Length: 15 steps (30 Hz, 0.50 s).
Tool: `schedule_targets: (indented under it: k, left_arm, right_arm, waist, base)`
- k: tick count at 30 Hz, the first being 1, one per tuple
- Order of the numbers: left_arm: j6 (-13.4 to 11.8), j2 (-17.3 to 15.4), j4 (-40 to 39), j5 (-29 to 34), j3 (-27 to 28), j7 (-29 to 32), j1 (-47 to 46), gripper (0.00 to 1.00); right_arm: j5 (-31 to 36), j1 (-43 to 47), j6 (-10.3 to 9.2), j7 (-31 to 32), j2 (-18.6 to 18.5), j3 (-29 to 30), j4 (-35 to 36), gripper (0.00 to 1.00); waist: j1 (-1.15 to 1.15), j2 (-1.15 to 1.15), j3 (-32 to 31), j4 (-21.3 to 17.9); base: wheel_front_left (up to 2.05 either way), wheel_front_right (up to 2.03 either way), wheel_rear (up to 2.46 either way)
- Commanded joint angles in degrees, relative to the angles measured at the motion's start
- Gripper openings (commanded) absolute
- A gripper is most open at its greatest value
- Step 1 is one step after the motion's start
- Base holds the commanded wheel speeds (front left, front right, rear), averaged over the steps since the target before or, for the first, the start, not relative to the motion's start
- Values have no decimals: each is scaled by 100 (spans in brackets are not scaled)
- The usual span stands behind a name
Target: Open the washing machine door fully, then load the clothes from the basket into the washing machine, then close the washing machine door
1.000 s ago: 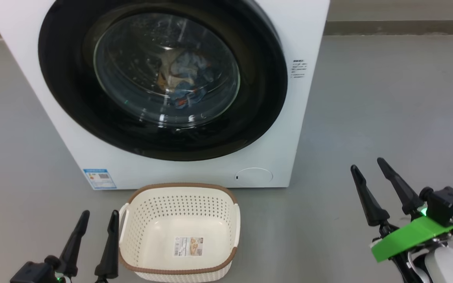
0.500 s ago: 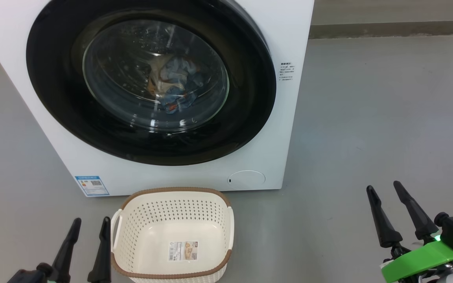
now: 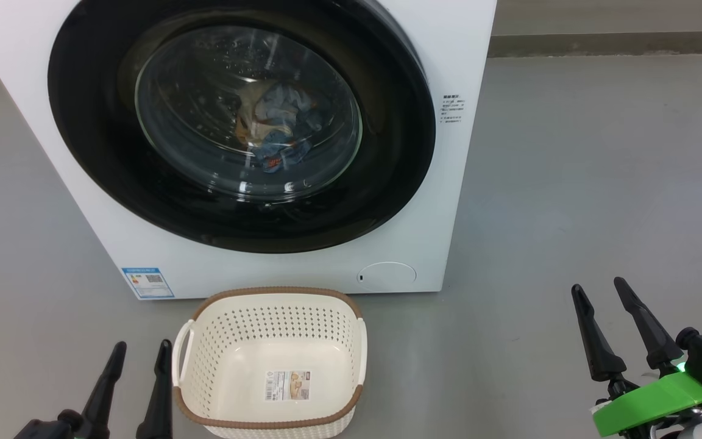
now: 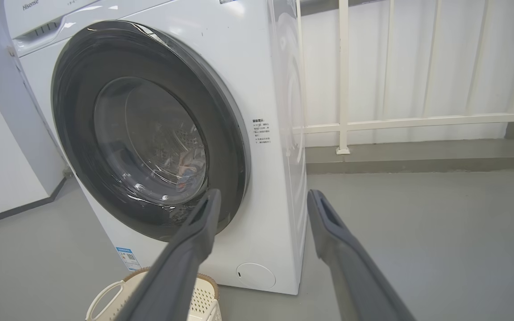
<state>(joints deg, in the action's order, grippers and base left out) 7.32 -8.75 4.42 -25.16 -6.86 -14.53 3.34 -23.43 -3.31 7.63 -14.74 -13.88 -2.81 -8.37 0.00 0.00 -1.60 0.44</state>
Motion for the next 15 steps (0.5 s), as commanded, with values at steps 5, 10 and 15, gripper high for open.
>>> schedule_targets:
  k: [5, 10, 15]
  left_arm:
    - [17, -60, -126, -25, 227, -47, -197, 100]
    - [17, -50, -130, -14, 239, -47, -204, 100]
    - [17, -45, -123, -7, 233, -47, -202, 100]
  right_arm:
    - [43, -22, -14, -26, -55, -86, 128, 100]
    - [52, -16, -14, -26, -35, -91, 114, 100]
    - [64, -3, -14, -26, -22, -83, 119, 100]
  waist:
    - [0, 0, 11, 0]
    - [0, 0, 22, -2]
    - [0, 0, 28, 1]
  base:
    - [0, 0, 0]
    - [0, 0, 0]
    - [0, 0, 0]
